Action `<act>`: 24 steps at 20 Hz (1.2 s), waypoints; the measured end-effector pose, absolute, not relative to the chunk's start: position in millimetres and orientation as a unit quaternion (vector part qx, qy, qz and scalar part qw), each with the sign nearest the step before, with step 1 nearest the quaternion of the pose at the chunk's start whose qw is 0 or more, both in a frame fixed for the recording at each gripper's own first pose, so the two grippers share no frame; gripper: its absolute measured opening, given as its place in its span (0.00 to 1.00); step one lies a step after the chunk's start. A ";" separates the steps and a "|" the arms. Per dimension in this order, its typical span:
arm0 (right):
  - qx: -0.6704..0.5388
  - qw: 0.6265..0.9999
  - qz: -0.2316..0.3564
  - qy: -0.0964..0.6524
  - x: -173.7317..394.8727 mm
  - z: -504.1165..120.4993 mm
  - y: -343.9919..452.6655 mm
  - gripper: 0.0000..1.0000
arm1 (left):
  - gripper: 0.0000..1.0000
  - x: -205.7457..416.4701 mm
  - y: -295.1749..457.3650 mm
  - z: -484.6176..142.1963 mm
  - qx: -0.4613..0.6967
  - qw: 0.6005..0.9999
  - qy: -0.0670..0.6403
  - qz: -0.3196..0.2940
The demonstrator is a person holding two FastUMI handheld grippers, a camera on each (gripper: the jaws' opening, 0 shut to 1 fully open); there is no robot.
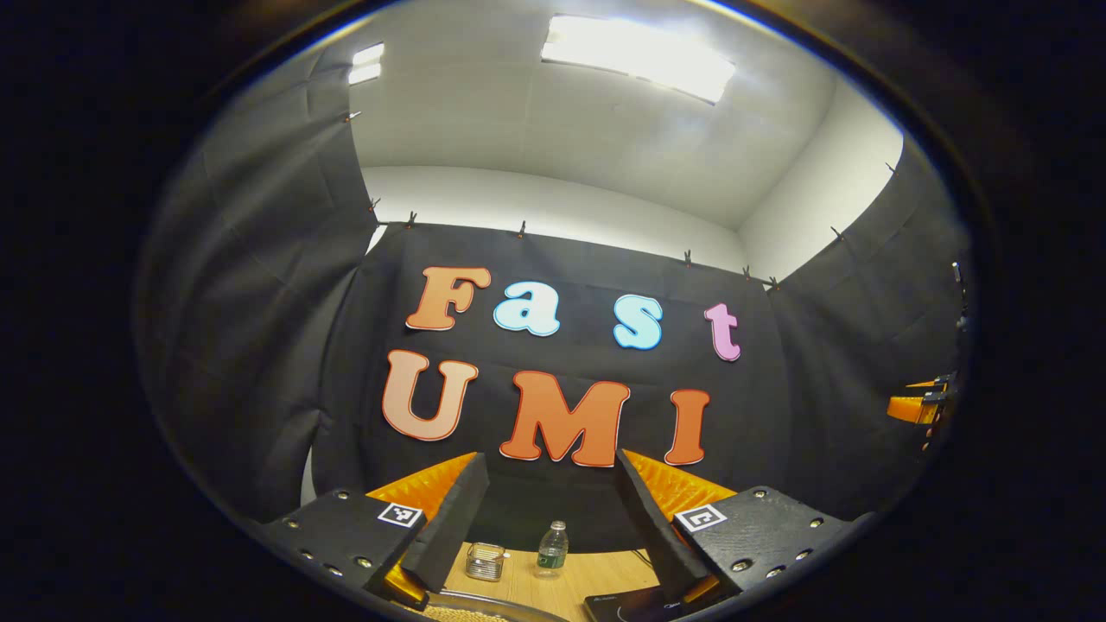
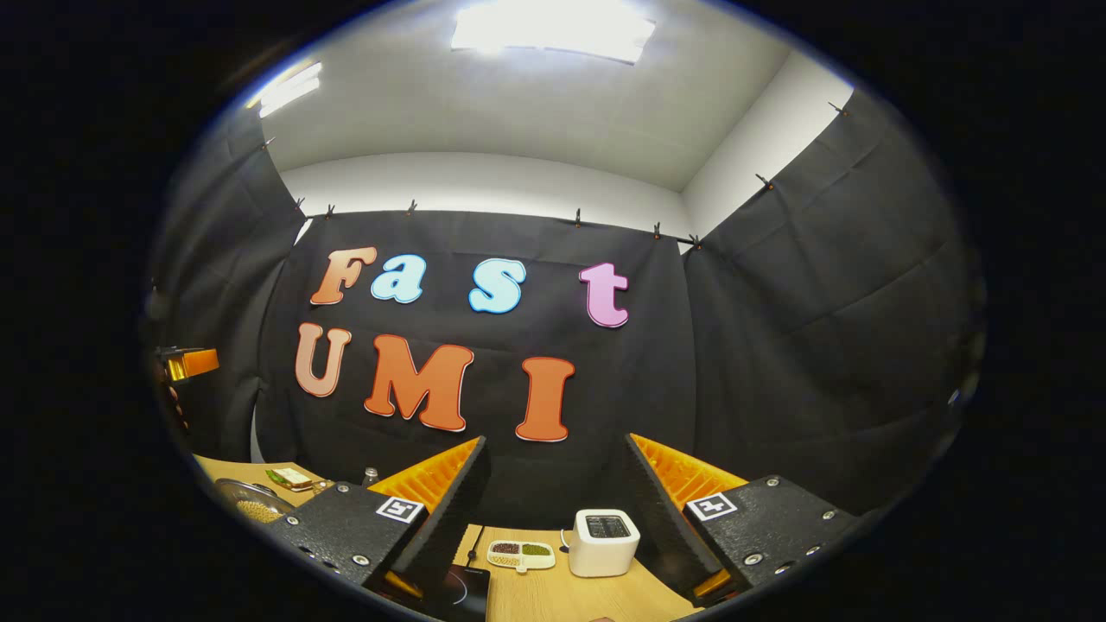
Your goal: First push the handle of the pot to place it horizontally, then grasp the pot with both hands and set it on the induction cooktop.
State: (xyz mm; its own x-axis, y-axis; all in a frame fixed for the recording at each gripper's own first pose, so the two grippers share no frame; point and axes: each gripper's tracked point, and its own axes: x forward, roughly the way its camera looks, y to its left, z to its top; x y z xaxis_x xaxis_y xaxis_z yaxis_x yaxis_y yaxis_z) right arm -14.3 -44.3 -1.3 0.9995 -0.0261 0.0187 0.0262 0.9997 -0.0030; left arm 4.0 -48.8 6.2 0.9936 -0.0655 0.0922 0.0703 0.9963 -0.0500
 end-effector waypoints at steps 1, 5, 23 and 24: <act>0.000 1.000 -0.012 -0.006 -13.9 -4.3 -44.4 0.95 | 0.90 6.8 -52.2 -1.8 -0.027 0.998 -0.033 -0.040; 0.002 1.000 -0.011 0.001 -19.7 -11.5 -47.2 0.95 | 0.90 7.3 -61.6 -30.4 -0.034 0.997 0.027 -0.066; -0.010 1.000 -0.002 0.026 -24.6 -56.7 -41.2 0.95 | 0.06 -88.6 -91.3 -211.9 0.057 0.880 0.402 -0.246; -0.011 1.000 -0.001 0.029 -24.5 -60.4 -40.1 0.95 | 0.06 -98.3 -87.8 -220.5 0.070 0.869 0.420 -0.251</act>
State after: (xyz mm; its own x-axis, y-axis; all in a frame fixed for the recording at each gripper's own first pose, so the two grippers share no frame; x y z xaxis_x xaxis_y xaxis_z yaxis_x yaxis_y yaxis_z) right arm -24.5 -40.1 -60.4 0.9983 -0.0023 -0.0582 0.0010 0.9998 -0.0217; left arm -98.3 -87.8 -220.5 0.5212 -0.3776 -0.7654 0.4945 0.8645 -0.0897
